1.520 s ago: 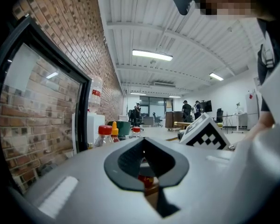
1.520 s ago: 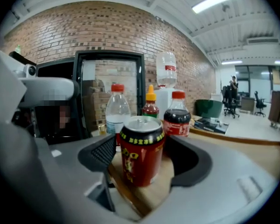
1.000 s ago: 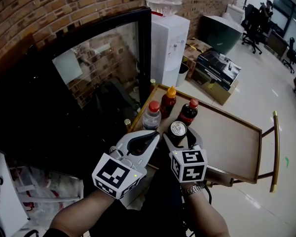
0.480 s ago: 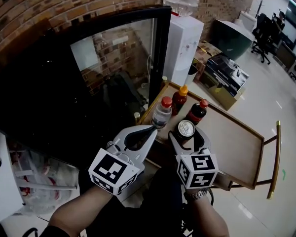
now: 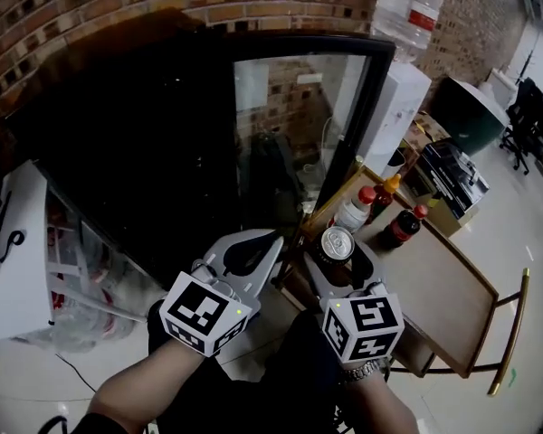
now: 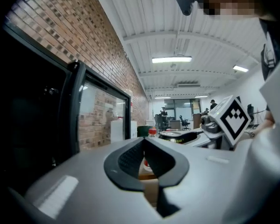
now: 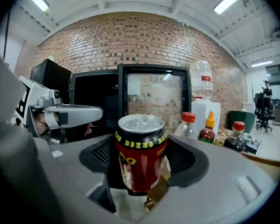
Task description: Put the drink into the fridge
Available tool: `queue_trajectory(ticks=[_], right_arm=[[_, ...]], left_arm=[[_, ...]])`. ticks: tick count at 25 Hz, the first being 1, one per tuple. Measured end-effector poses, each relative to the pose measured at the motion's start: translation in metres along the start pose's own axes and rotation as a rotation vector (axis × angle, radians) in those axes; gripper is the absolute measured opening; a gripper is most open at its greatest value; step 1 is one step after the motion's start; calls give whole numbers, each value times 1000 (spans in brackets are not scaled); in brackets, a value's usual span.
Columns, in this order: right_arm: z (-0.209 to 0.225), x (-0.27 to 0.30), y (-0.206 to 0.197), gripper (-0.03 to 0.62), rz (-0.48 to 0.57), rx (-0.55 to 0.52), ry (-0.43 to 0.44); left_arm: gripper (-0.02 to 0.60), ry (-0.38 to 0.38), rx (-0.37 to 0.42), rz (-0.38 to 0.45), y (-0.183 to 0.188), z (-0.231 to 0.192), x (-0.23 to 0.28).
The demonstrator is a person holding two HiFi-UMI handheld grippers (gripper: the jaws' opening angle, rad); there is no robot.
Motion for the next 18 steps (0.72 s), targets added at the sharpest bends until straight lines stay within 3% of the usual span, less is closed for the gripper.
queue_trajectory(ticks=[6,18], right_arm=[[-68,39,16,325,17,-63,186],[-186,131,41,325,35,-111,451]], left_arm=[[5,192,-13,8,-3,-47,-63],[5,458,-9,-15,-14,-138,-155]])
Point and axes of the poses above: the fingertips, and each gripper's own axes: x forward along the fingers, z to its right, y out of its top, the point moved 6 cm from there along -x, backward along the fingers, and after that the axes turned 1 degree about y, right-handed, at the moved point
